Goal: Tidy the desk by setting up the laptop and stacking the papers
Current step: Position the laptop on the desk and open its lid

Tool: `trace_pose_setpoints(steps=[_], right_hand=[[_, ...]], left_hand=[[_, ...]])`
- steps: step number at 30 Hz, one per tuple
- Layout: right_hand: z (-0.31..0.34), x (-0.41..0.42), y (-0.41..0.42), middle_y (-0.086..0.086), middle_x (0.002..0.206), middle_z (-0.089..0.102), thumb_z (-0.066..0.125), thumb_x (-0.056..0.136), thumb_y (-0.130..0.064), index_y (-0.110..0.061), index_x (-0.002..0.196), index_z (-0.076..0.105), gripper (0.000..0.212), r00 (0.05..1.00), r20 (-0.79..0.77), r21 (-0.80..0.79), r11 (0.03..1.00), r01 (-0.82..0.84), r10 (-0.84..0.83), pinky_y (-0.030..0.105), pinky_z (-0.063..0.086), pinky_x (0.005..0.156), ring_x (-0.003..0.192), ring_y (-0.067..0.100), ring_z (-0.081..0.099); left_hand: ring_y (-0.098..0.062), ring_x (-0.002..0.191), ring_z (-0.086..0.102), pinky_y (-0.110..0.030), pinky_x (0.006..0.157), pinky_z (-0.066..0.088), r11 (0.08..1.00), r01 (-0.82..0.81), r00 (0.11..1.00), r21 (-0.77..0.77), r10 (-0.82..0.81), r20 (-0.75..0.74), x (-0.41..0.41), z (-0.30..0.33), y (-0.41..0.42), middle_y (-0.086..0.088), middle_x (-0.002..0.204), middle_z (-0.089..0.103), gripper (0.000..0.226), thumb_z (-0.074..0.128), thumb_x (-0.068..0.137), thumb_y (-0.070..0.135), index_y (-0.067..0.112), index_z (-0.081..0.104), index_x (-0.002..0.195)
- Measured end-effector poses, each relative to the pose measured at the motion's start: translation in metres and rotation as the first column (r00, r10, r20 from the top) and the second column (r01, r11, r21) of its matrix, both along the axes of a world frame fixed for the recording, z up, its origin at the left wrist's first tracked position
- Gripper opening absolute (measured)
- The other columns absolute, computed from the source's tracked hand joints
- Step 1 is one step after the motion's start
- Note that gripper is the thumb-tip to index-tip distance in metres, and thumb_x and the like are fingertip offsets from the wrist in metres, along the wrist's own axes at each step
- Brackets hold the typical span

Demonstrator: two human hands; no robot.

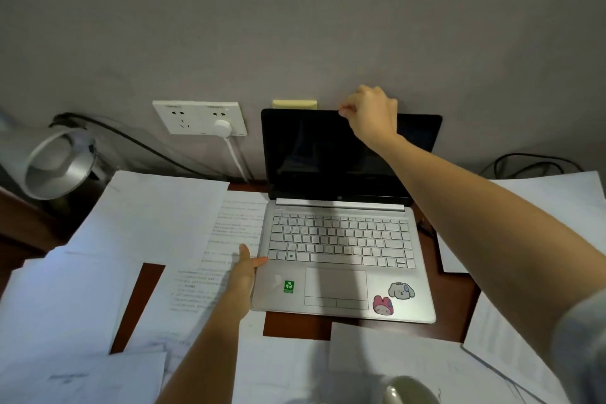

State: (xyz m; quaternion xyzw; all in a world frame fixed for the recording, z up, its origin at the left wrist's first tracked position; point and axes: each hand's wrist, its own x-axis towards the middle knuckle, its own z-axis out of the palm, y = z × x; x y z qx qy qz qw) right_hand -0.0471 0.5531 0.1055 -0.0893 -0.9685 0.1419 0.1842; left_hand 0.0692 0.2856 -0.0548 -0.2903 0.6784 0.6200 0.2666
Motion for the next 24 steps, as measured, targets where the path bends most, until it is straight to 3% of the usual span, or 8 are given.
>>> trace_pose_setpoints(steps=[3, 6, 10, 12, 14, 17, 21, 24], right_hand=[[0.000, -0.005, -0.003, 0.007, 0.109, 0.064, 0.056, 0.095, -0.014, -0.016, 0.101, 0.075, 0.020, 0.999, 0.021, 0.004, 0.999, 0.040, -0.040, 0.040, 0.033, 0.084, 0.106, 0.033, 0.052], [-0.001, -0.009, -0.006, 0.008, 0.110, 0.065, 0.057, 0.093, -0.013, -0.014, 0.099, 0.074, 0.019, 0.996, 0.031, -0.013, 0.997, 0.081, -0.081, 0.042, 0.034, 0.087, 0.106, 0.032, 0.052], [-0.003, -0.013, -0.007, 0.008, 0.110, 0.065, 0.057, 0.092, -0.009, -0.015, 0.099, 0.075, 0.019, 0.993, 0.028, -0.042, 0.992, 0.115, -0.114, 0.043, 0.035, 0.089, 0.107, 0.032, 0.052], [-0.003, -0.014, -0.008, 0.008, 0.110, 0.064, 0.057, 0.092, -0.009, -0.015, 0.100, 0.075, 0.020, 0.992, 0.031, -0.048, 0.991, 0.123, -0.121, 0.043, 0.035, 0.090, 0.107, 0.032, 0.052], [-0.004, -0.015, -0.007, 0.009, 0.111, 0.064, 0.057, 0.092, -0.010, -0.015, 0.101, 0.075, 0.020, 0.993, 0.031, -0.053, 0.992, 0.117, -0.115, 0.042, 0.037, 0.089, 0.107, 0.032, 0.052], [-0.006, -0.014, -0.005, 0.010, 0.111, 0.064, 0.055, 0.093, -0.010, -0.015, 0.100, 0.074, 0.020, 0.996, 0.032, -0.054, 0.995, 0.086, -0.084, 0.043, 0.043, 0.086, 0.107, 0.032, 0.053], [-0.011, -0.009, -0.001, 0.010, 0.107, 0.062, 0.054, 0.094, -0.017, -0.020, 0.102, 0.073, 0.021, 0.998, 0.000, -0.050, 0.997, 0.057, -0.057, 0.040, 0.038, 0.084, 0.106, 0.032, 0.050], [-0.019, 0.001, 0.007, 0.008, 0.109, 0.059, 0.053, 0.095, -0.035, -0.025, 0.105, 0.073, 0.024, 0.998, -0.031, -0.028, 0.998, 0.054, -0.054, 0.042, 0.032, 0.089, 0.110, 0.030, 0.046]], left_hand=[[-0.011, 0.072, 0.052, -0.016, 0.031, 0.043, 0.999, -0.007, 1.000, -0.035, 0.006, -0.002, -0.001, -0.005, 0.002, -0.007, 0.115, 0.062, 0.048, 0.039, 0.101, 0.032, 0.017, 0.037, 0.146], [-0.008, 0.073, 0.049, -0.019, 0.036, 0.044, 0.997, 0.014, 1.000, -0.071, -0.014, 0.003, -0.001, -0.005, 0.002, -0.009, 0.135, 0.055, 0.049, 0.035, 0.101, 0.032, 0.015, 0.035, 0.147], [-0.014, 0.071, 0.054, -0.013, 0.027, 0.040, 0.996, -0.015, 1.000, -0.083, 0.016, 0.020, -0.002, -0.006, 0.001, -0.003, 0.093, 0.064, 0.046, 0.037, 0.101, 0.035, 0.016, 0.042, 0.142], [-0.017, 0.077, 0.056, -0.021, 0.057, 0.050, 0.997, -0.010, 0.999, -0.080, 0.013, 0.031, -0.003, -0.008, 0.003, -0.006, 0.101, 0.066, 0.048, 0.032, 0.101, 0.043, 0.014, 0.058, 0.129], [-0.025, 0.098, 0.057, -0.034, 0.088, 0.044, 0.994, 0.011, 0.999, -0.108, -0.007, 0.033, -0.004, -0.011, 0.002, -0.011, 0.125, 0.061, 0.053, 0.028, 0.101, 0.047, 0.012, 0.064, 0.118], [-0.033, 0.120, 0.049, -0.045, 0.109, 0.035, 0.989, 0.005, 1.000, -0.146, -0.002, 0.025, -0.005, -0.010, 0.004, -0.015, 0.135, 0.054, 0.048, 0.032, 0.101, 0.044, 0.011, 0.064, 0.116], [-0.029, 0.098, 0.054, -0.039, 0.096, 0.044, 0.977, -0.045, 0.999, -0.208, 0.046, -0.001, -0.005, -0.006, 0.013, -0.015, 0.113, 0.060, 0.036, 0.043, 0.099, 0.035, 0.007, 0.065, 0.105], [-0.023, 0.087, 0.049, -0.035, 0.082, 0.041, 0.971, -0.050, 0.998, -0.232, 0.038, -0.056, -0.006, -0.008, 0.022, -0.010, 0.093, 0.055, 0.028, 0.046, 0.097, 0.028, 0.014, 0.055, 0.076]])
